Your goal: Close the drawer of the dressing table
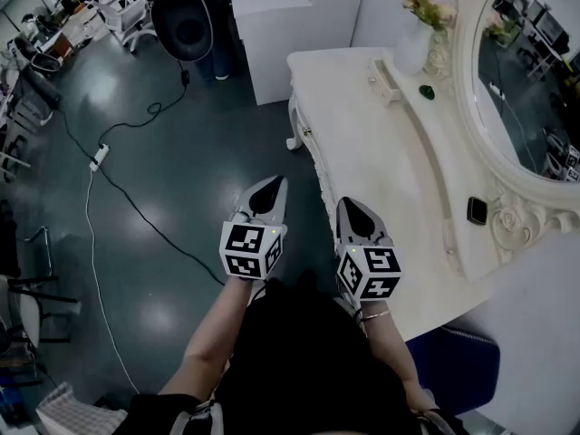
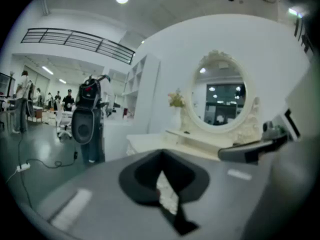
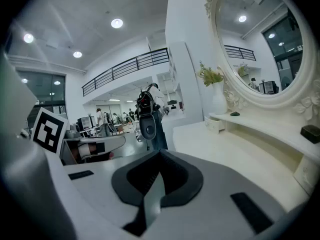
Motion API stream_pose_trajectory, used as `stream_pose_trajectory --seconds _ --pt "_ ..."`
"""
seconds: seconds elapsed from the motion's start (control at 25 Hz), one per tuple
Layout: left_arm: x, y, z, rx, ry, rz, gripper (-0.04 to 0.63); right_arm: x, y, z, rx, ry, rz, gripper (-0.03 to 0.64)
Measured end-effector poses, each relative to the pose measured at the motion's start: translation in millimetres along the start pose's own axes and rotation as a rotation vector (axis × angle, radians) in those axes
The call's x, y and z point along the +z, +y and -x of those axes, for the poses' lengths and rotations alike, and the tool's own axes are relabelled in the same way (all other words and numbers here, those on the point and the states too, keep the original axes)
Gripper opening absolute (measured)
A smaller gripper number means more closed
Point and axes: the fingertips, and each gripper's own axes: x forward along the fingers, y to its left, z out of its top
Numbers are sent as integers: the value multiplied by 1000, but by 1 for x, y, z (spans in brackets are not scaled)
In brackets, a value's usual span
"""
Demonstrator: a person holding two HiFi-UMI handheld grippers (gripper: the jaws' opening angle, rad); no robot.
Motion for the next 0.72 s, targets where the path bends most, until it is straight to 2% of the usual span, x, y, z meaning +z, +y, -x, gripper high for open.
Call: stream_pose_trajectory --seconds 0.36,0.72 --pt "-6 -3 -2 7 22 -6 8 8 -9 -1 -1 -28 -1 3" --pt "-7 6 -2 62 35 -19 9 18 -30 -3 -14 -66 0 3"
